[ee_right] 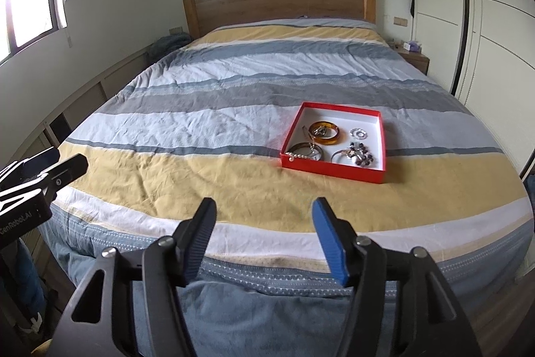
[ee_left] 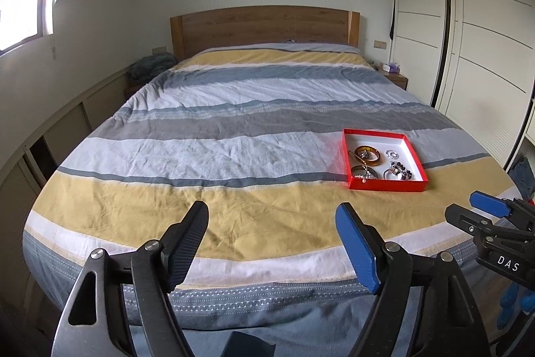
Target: Organize jewelry
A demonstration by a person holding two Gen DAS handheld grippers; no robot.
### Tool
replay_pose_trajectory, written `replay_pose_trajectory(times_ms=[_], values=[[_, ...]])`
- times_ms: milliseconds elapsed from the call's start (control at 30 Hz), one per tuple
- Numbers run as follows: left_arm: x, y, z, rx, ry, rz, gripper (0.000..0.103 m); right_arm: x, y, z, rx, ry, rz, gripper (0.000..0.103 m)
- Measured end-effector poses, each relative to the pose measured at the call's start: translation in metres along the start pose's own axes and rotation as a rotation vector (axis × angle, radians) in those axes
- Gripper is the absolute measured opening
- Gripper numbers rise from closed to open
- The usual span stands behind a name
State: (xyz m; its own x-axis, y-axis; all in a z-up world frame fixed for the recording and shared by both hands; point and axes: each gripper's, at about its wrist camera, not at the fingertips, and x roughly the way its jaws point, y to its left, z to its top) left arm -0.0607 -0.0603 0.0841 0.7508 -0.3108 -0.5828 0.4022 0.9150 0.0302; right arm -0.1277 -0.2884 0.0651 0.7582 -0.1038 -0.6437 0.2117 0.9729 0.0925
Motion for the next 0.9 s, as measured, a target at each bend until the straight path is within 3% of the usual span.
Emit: replay_pose_trajectory(times_ms=[500, 900], values=[[-0.022, 0.008, -0.006, -0.024, -0.048, 0.049, 0.082, -0.020, -0.012, -0.010, 0.031, -0.033, -0.019, 0.064], [-0.017, 0.010, -0.011, 0.014, -0.050, 0.050, 0.086, -0.010, -0.012, -0.016, 0.024, -0.003, -0.031, 0.064]])
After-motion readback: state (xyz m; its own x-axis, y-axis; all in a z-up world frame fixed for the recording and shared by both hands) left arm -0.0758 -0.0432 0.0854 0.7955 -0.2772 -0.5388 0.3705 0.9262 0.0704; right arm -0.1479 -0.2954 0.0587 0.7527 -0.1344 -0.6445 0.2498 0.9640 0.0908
